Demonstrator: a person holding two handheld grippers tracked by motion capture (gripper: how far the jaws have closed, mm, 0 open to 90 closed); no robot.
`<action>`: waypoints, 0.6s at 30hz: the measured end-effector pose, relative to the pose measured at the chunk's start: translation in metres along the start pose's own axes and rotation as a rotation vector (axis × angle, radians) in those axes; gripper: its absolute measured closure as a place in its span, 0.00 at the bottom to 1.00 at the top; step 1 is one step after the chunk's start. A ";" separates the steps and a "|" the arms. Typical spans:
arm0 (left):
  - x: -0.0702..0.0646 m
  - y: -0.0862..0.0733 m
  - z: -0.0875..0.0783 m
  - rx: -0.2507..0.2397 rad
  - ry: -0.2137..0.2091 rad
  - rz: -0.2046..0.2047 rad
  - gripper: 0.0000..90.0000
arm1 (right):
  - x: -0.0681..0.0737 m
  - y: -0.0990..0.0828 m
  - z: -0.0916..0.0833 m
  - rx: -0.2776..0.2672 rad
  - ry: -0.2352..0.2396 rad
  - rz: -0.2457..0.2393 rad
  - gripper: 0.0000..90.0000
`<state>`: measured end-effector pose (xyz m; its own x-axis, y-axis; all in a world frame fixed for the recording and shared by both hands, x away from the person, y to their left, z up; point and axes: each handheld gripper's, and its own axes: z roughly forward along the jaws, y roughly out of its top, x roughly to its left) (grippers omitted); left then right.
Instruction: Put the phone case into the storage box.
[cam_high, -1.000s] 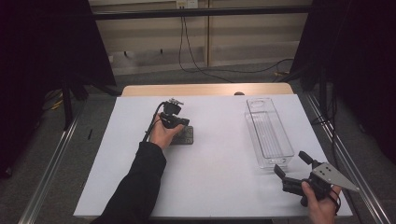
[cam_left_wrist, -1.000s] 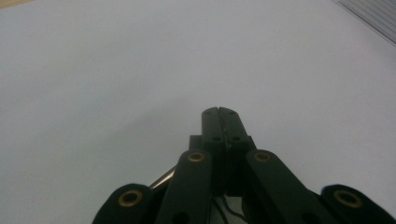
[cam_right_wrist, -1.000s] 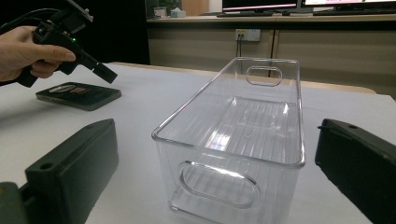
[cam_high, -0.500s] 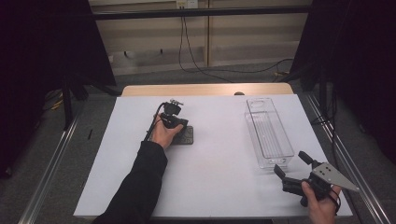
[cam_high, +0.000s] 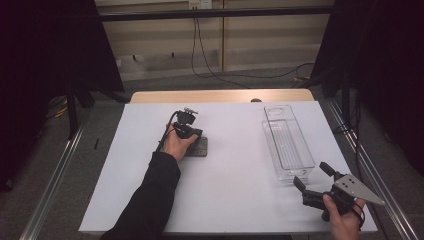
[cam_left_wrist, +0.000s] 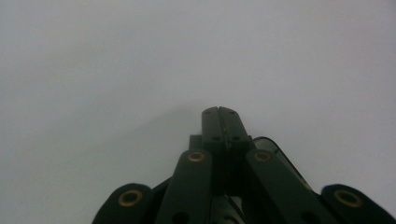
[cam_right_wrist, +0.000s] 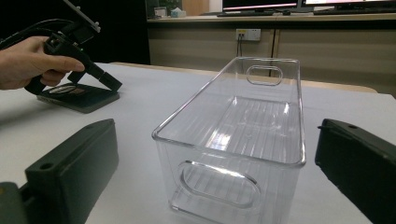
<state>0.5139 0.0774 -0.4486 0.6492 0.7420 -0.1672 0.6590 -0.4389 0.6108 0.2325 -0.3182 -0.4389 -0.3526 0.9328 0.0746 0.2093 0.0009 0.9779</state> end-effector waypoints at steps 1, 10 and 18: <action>-0.001 0.000 0.000 0.001 -0.006 0.000 1.00 | 0.000 0.000 0.000 0.000 0.001 -0.001 0.00; -0.011 -0.004 0.004 -0.002 -0.003 0.016 1.00 | 0.000 0.000 0.000 0.001 0.000 -0.001 0.00; -0.015 -0.011 -0.002 0.016 -0.027 0.060 1.00 | 0.000 0.000 0.000 0.001 -0.002 -0.004 0.00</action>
<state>0.4961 0.0723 -0.4511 0.6977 0.7002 -0.1514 0.6244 -0.4908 0.6076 0.2323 -0.3182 -0.4389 -0.3513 0.9336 0.0702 0.2090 0.0051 0.9779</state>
